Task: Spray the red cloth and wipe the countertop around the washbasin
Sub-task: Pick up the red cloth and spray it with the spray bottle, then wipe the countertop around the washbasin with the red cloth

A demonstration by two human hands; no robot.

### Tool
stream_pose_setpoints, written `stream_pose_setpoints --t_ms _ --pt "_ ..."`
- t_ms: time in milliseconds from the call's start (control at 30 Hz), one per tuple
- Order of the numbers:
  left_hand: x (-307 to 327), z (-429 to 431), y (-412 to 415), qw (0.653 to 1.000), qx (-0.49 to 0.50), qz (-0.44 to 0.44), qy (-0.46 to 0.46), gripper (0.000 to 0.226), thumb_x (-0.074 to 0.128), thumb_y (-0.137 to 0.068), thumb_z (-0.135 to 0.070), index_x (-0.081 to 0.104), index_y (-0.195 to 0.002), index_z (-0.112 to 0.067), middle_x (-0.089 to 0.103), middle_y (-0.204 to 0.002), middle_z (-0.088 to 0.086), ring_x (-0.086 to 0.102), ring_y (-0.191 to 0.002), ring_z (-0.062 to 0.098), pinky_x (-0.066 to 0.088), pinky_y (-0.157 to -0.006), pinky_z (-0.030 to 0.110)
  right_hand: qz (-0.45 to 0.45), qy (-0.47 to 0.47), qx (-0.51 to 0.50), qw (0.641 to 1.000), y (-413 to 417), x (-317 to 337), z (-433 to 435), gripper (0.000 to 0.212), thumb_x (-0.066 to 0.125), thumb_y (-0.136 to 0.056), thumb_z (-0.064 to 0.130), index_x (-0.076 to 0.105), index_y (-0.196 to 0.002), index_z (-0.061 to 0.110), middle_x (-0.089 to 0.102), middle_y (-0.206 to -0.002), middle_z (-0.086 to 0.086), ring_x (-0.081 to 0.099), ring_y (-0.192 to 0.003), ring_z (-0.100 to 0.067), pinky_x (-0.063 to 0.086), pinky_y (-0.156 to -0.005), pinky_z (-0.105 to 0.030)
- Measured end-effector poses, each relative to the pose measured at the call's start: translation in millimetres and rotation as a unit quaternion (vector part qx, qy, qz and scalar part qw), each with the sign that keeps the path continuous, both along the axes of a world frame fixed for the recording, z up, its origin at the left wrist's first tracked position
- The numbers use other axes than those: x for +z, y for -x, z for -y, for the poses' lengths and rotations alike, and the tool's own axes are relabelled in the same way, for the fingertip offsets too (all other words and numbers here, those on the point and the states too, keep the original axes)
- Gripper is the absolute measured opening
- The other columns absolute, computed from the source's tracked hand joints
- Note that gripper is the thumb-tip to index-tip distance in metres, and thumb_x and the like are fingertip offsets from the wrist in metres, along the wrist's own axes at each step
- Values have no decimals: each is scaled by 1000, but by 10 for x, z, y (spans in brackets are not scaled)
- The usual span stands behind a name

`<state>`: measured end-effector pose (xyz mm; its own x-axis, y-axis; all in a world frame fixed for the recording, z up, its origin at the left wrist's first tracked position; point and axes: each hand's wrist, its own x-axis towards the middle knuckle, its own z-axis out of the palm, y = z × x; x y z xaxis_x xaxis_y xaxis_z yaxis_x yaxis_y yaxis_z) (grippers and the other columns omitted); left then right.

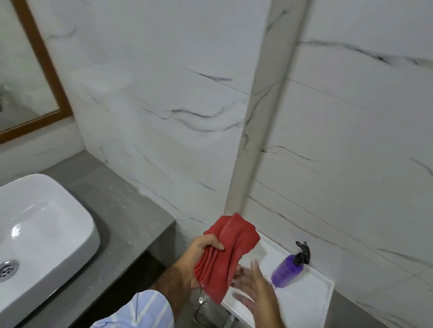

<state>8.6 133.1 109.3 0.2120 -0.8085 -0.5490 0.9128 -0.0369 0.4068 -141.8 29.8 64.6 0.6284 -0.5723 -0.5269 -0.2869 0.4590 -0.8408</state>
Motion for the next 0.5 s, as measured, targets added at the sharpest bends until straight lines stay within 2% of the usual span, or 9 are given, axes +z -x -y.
stream_pose_setpoints --t_ms 33,100,200,300,367,433,500 --pt "-5 -64 -62 1000 -14 3 8 53 54 -75 -8 59 -122 17 63 -107 32 65 -89 41 59 -82 46 50 -28 18 998 -197 105 -38 58 53 -98 62 73 -122 13 82 -112 -12 78 -106 -26 60 -94 -43" --pt "-24 -268 -270 999 -32 7 26 54 53 -75 -5 58 -124 18 63 -108 35 67 -88 43 58 -85 48 109 -87 10 990 -676 311 -70 50 57 -102 54 71 -129 14 79 -123 -13 73 -117 -27 56 -99 -46" --pt "-33 -626 -664 997 -70 31 25 55 59 -74 -3 59 -125 18 66 -106 35 71 -88 40 60 -85 47 101 -86 0 991 -1345 489 -93 41 77 -93 25 73 -125 0 77 -120 -24 73 -115 -37 61 -90 -43" --pt "-30 -1077 -1169 997 -58 59 -10 57 61 -82 0 54 -138 11 68 -118 34 74 -96 40 63 -88 47 76 -41 60 994 -1888 512 -260 40 84 -85 23 75 -115 -1 80 -111 -22 78 -102 -33 63 -81 -38" --pt "21 -1368 -1569 985 -69 141 -67 54 66 -81 0 60 -135 4 72 -121 28 76 -99 36 63 -92 45 80 -30 88 992 -2228 495 -412 37 86 -83 24 76 -112 2 81 -108 -20 79 -96 -29 64 -76 -34" --pt "45 -1665 -2053 954 -81 255 -134 47 70 -81 5 67 -128 3 74 -123 26 76 -98 31 61 -99 44 85 -12 109 990 -2620 439 -563 31 85 -85 20 78 -110 3 81 -108 -20 79 -97 -30 64 -80 -36" --pt "71 -1939 -2597 910 -100 354 -190 31 71 -83 10 75 -113 1 78 -110 20 76 -87 24 63 -89 37 78 20 139 987 -3067 348 -689 23 85 -86 14 80 -106 4 81 -108 -22 77 -99 -33 61 -91 -41"
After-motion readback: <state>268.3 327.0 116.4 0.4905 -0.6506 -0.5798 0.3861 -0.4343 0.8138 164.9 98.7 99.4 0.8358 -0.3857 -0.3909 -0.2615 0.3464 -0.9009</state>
